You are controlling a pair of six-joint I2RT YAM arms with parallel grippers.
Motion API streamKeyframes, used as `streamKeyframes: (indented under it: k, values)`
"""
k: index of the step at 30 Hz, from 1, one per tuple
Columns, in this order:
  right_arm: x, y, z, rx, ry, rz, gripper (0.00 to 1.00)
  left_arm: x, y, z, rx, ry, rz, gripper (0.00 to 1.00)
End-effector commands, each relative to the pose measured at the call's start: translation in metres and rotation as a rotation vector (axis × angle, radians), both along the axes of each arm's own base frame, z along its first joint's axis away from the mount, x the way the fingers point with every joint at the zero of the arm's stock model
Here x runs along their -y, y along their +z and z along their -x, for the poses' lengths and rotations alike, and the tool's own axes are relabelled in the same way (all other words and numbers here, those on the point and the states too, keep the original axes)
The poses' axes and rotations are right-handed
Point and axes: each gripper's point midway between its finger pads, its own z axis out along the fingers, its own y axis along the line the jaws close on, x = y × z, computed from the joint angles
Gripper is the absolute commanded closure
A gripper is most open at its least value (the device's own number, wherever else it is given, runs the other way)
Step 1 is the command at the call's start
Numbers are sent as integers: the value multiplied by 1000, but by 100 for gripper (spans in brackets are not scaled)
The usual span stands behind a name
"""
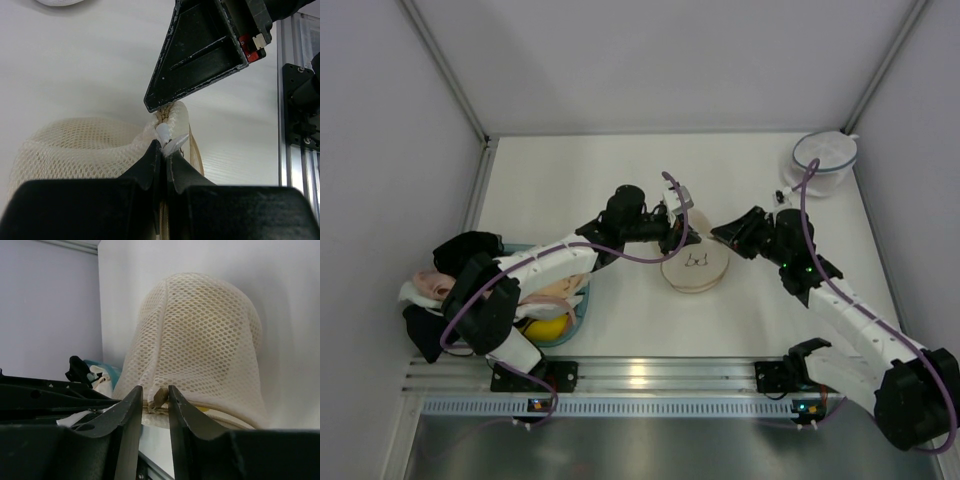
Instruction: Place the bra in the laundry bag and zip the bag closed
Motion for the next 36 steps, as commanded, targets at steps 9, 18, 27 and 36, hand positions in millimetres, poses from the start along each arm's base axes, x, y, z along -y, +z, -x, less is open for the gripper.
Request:
streamKeyframes:
  k: [9, 18, 27, 36]
  values:
    - [-7, 21, -2, 67, 27, -16, 95, 4, 21, -4, 62, 7, 40, 100]
    - [24, 7, -12, 84, -80, 183, 100, -12, 53, -26, 69, 209, 115, 100]
    - [52, 0, -5, 77, -169, 297, 100, -37, 62, -8, 15, 277, 205, 100]
    - [54, 29, -9, 213, -128, 369, 100, -41, 50, 29, -23, 179, 160, 54]
